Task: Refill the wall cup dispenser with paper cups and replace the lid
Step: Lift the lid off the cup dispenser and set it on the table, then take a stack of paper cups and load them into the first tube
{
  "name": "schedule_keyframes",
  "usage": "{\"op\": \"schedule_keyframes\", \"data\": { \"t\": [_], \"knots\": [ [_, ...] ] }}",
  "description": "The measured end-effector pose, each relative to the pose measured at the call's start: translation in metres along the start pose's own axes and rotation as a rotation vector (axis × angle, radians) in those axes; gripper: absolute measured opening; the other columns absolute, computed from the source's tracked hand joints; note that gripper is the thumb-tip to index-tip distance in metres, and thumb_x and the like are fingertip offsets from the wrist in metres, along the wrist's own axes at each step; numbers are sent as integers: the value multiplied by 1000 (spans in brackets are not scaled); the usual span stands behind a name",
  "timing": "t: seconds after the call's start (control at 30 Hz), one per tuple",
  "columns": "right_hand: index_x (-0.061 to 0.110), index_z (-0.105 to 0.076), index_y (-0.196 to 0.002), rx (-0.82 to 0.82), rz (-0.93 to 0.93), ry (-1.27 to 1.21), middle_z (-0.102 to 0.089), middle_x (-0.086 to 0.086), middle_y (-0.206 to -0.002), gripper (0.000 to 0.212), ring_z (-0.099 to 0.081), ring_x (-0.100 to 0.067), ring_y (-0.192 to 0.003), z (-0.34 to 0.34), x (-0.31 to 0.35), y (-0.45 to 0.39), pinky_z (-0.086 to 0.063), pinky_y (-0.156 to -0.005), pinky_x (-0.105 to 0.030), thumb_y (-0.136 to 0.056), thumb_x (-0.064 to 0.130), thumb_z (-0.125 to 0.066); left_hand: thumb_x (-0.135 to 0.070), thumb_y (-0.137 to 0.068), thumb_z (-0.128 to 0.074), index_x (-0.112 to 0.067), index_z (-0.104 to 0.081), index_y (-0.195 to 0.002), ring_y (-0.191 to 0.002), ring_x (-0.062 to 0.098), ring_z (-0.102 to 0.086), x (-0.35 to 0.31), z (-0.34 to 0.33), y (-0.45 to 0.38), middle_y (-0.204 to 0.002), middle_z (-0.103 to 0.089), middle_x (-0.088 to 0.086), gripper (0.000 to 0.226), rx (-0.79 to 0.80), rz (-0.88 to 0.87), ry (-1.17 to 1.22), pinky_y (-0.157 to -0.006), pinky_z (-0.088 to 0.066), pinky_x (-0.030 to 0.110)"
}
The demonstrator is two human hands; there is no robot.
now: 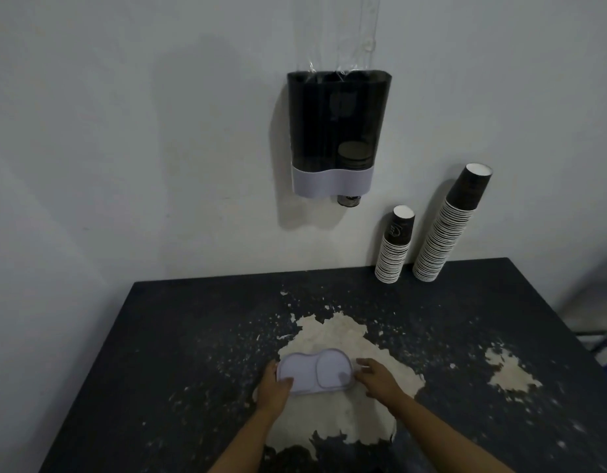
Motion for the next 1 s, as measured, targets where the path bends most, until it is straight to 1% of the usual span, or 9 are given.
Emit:
{"op": "schedule_keyframes", "data": {
  "t": [0.17, 0.33, 0.4, 0.47, 0.57, 0.7, 0.83, 0.93, 1.0],
  "knots": [
    [8, -60, -117, -64, -68, -136, -58, -9, -93, 26, -55, -20, -76, 22, -8, 0, -49, -61, -29, -93, 8, -50, -2, -92, -51, -3, -35, -143, -137, 32, -39, -27, 1, -1, -147, -41, 15, 54, -102, -77, 1, -114, -33, 41],
    [6, -60, -109, -84, -155, -234, -55, -7, -79, 23, -52, -19, -67, 49, -21, -2, -43, -58, -28, -94, 3, -43, 5, -91, -50, -15, -57, -112, -120, 30, -53, -89, -37, -1, -124, -58, 10, 30, -36, -272, 6, -97, -42, 25],
    [9, -59, -105, -99, -191, -263, -54, -7, -78, 20, -51, -19, -68, 64, -25, -2, -42, -58, -28, -95, 5, -43, 5, -91, -50, -26, -58, -95, -110, 26, -59, -125, -67, 2, -111, -63, 2, 32, 43, -354, 12, -85, -45, 11],
    [11, -60, -105, -134, -205, -288, -55, -5, -83, 16, -53, -19, -71, 79, -30, -1, -43, -59, -27, -96, 12, -47, 2, -91, -52, -30, -58, -90, -104, 20, -60, -164, -99, 10, -103, -63, -5, 32, 127, -411, -12, -78, -46, 6],
    [13, -61, -97, -158, -205, -321, -60, -3, -82, 13, -55, -17, -66, 104, -39, -1, -41, -55, -23, -95, 24, -54, -6, -92, -54, -21, -61, -101, -102, 13, -60, -235, -150, 22, -108, -64, -2, 20, 225, -518, -31, -78, -46, 8],
    [0, -65, -97, -166, -154, -390, -60, -8, -60, 15, -54, -14, -45, 144, -47, -8, -40, -44, -20, -95, 13, -56, -12, -91, -58, -10, -56, -119, -106, 12, -56, -348, -206, 38, -115, -59, -1, 28, 281, -676, 16, -81, -41, 7],
    [1, -64, -97, -187, -187, -460, -63, -14, -71, 13, -58, -22, -55, 188, -55, -25, -47, -50, -25, -94, 11, -57, -19, -86, -64, -12, -46, -130, -119, 17, -49, -450, -243, 45, -129, -51, 7, 48, 207, -821, 19, -102, -41, 27],
    [-5, -61, -108, -177, -201, -520, -58, -11, -63, 19, -51, -16, -39, 215, -57, -48, -39, -36, -18, -96, 7, -52, -20, -86, -65, -17, -41, -139, -132, 17, -38, -498, -262, 41, -140, -39, 9, 58, 162, -923, -39, -108, -28, 21],
    [4, -62, -103, -159, -240, -539, -61, -12, -80, 18, -54, -18, -52, 228, -51, -61, -43, -44, -21, -98, 12, -47, -25, -86, -65, -21, -41, -141, -137, 20, -35, -517, -271, 32, -145, -36, 8, 60, 117, -993, -112, -113, -28, 26]
  ]
}}
Point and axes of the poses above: each hand's wrist, its own y-axis away from the middle knuckle, its own z-axis out of the back of the hand, x = y × z, the point moved 10 cm from there along -y, towards the middle knuckle
